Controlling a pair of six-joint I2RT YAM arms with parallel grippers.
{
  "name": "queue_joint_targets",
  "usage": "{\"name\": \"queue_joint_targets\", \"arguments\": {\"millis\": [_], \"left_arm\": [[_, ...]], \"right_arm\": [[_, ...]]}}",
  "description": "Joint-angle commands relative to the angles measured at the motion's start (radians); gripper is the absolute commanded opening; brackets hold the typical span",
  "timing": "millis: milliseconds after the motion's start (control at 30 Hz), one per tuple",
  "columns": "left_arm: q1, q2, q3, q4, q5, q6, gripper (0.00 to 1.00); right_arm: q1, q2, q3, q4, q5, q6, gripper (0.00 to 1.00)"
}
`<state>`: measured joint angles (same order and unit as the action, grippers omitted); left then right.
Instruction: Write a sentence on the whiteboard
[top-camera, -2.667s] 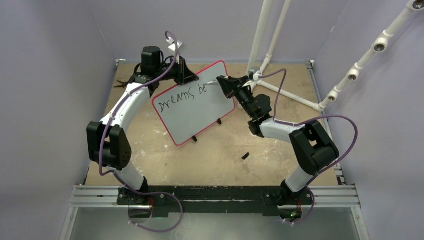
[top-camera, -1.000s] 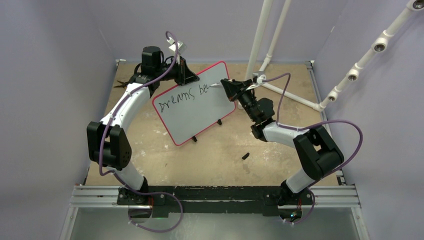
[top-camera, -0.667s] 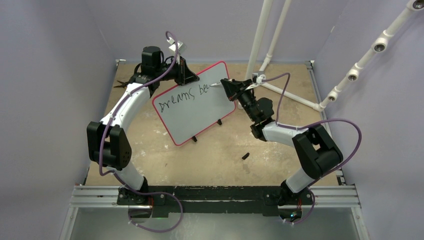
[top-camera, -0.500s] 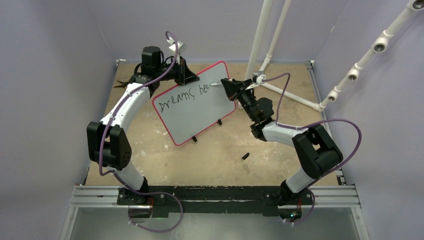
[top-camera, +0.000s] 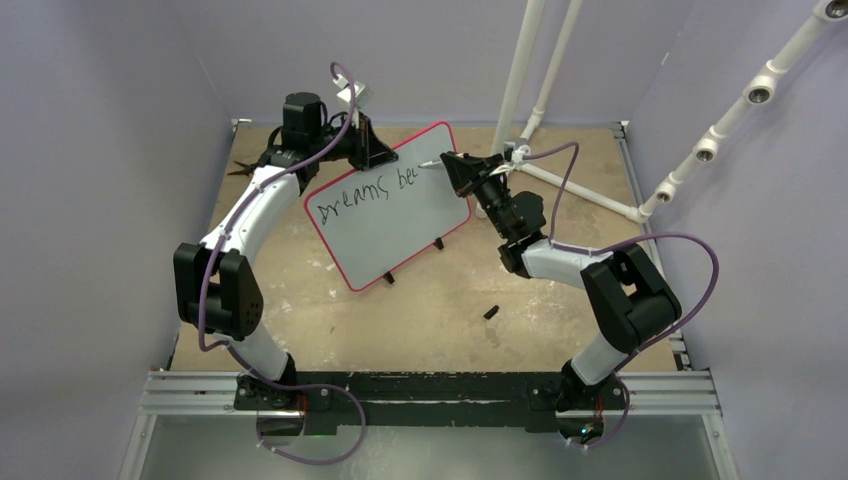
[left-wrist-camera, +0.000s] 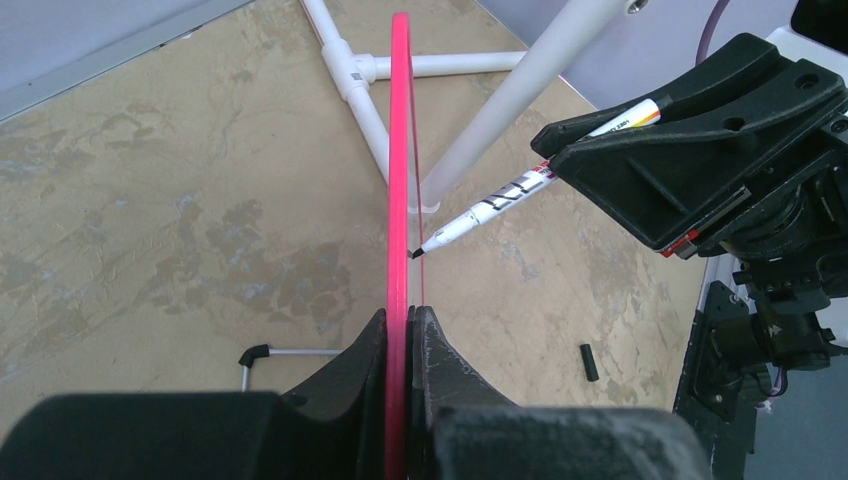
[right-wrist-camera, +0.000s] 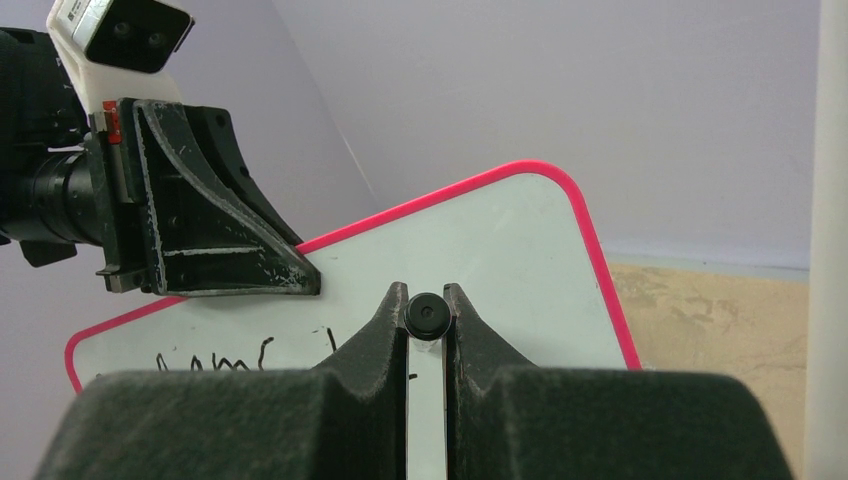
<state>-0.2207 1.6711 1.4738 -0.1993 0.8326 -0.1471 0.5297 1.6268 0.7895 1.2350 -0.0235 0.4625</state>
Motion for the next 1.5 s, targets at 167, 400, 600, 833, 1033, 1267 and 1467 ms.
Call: {"name": "queue_joint_targets", "arguments": {"millis": [167, 400, 600, 833, 1033, 1267, 1467], "left_arm": [[-0.003, 0.022, -0.035, -0.077, 0.048, -0.007, 0.00], [-0.003, 0.024, -0.036, -0.076, 0.047, -0.008, 0.00], [-0.003, 0.026, -0.035, -0.077, 0.048, -0.008, 0.00], [-0.003, 0.026, -0.035, -0.077, 0.046, -0.008, 0.00], [-0.003, 0.026, -0.035, -0.077, 0.048, -0.008, 0.00], [-0.003, 0.024, -0.035, -0.076, 0.049, -0.008, 0.00], [-0.003, 0.024, -0.035, -0.075, 0.049, -0.010, 0.00]], "right_arm": [[-0.001, 0.008, 0.025, 0.013, -0.046, -0.038, 0.00], [0.000, 0.008, -0.014, -0.006, -0.072, -0.036, 0.00], [0.000, -0.004, -0.034, -0.028, -0.023, -0.044, 0.00], [-0.001, -0.019, -0.028, -0.045, 0.020, -0.042, 0.00], [-0.001, -0.025, -0.003, -0.036, 0.036, -0.050, 0.00], [-0.001, -0.038, 0.007, -0.034, 0.049, -0.054, 0.00], [-0.001, -0.046, 0.011, -0.027, 0.056, -0.054, 0.00]]}}
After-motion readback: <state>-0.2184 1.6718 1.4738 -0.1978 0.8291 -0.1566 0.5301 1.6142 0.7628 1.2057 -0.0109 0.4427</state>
